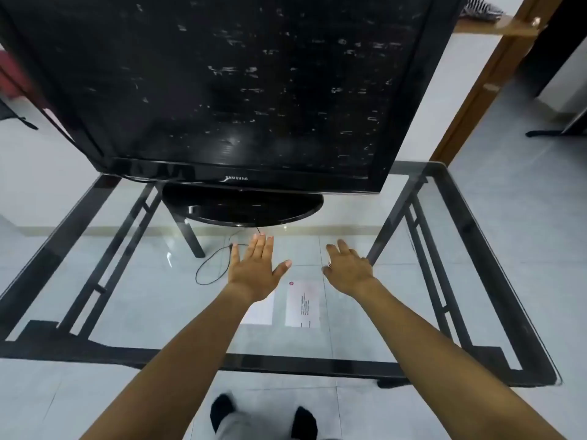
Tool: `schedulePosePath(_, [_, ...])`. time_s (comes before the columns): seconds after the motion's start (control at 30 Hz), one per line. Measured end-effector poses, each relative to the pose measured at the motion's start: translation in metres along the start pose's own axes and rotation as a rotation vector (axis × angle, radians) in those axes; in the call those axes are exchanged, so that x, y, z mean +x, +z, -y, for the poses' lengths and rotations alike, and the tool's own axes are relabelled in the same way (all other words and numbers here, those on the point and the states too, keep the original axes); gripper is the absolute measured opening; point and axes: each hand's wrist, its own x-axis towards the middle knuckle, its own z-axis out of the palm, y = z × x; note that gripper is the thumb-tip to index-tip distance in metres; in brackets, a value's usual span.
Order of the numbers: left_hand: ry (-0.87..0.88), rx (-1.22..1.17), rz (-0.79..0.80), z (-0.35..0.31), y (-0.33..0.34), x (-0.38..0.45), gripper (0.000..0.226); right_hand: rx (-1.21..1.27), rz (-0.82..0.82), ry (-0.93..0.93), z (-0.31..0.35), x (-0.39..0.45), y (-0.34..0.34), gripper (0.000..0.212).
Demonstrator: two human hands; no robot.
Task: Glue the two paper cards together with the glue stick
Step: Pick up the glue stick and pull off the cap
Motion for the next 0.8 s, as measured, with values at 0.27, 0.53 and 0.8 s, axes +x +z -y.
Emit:
schedulePosePath(0.27, [0.085,-0.028,0.043,-0.001,0.015,0.009,0.079,0.178,-0.104,-0.037,0.008,0.015,-0.009,0.02])
schedulePosePath(0.53, [0.188,-0.413,-0.045,-0.021,-0.009,0.009,0.039,0.881,-0.098,-0.024,0.027,0.021,-0.033,0.053])
schedulePosePath(0.8, [0.175,-1.153,0.16,-0.018,-0.022,-0.003,0.022,1.43,0.223,-0.103,-0.005,0.004,-0.021,0.033])
